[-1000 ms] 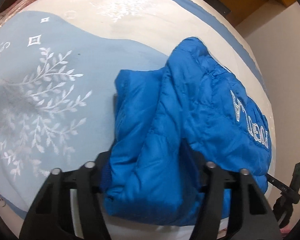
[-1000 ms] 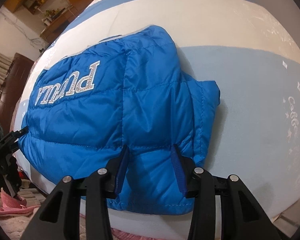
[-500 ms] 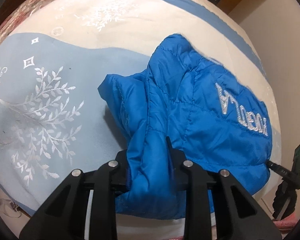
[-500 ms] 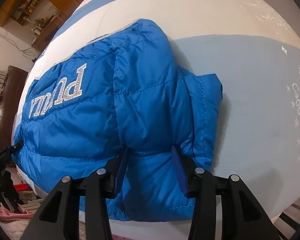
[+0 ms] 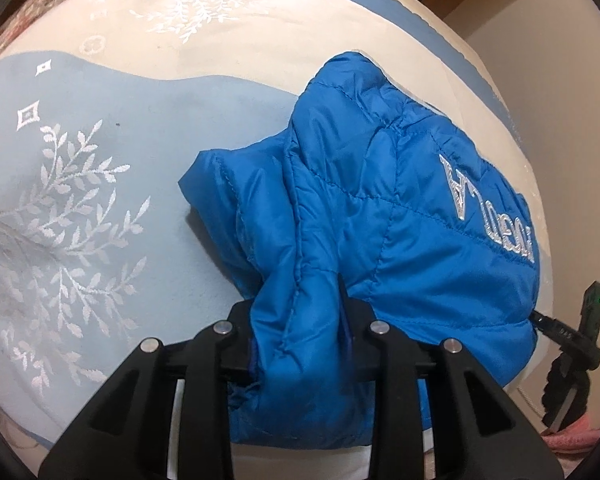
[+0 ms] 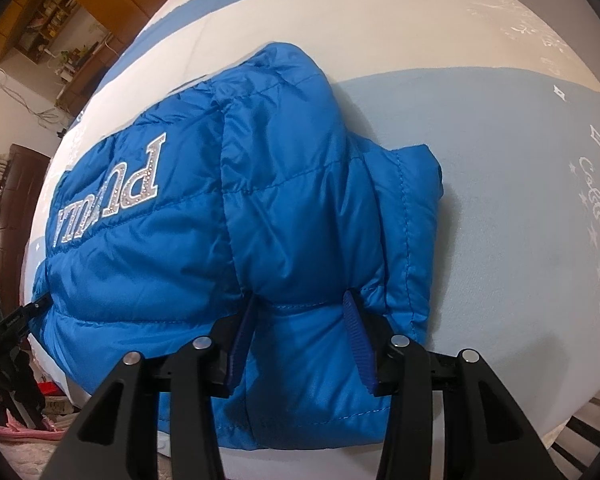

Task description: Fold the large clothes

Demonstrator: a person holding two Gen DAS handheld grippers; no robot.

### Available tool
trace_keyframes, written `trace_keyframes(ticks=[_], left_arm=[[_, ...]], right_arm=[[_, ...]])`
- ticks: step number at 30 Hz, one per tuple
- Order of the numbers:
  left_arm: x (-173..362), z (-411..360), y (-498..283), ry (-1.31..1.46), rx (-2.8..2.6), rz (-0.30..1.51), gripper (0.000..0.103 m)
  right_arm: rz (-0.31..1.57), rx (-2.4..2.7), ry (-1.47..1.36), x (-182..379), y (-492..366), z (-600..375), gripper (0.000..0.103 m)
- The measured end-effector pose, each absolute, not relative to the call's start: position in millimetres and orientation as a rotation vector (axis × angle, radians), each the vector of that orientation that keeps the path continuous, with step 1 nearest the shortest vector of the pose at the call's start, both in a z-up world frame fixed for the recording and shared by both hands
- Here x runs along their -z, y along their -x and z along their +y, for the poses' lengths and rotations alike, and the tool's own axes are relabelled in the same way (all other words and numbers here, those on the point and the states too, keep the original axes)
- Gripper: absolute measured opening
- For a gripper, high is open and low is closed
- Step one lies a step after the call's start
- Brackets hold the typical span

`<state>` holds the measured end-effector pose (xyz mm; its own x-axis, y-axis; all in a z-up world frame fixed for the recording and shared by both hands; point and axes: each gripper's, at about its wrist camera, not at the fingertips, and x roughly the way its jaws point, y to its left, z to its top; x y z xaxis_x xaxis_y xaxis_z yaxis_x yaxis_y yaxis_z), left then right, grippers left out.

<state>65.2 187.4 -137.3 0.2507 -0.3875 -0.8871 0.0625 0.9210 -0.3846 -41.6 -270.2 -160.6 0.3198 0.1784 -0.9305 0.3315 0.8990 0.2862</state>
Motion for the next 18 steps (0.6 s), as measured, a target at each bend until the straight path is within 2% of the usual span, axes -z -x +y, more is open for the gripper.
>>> trace_keyframes(ticks=[5, 18], left_arm=[[118, 195, -59, 0.306, 0.318, 1.261, 0.022], [54, 162, -41, 0.213, 0.325, 1.128, 0.021]], right_arm=[[1.25, 0.116, -0.472, 159, 44, -269, 0.045], [1.234, 0.125, -0.426, 125, 52, -265, 0.046]])
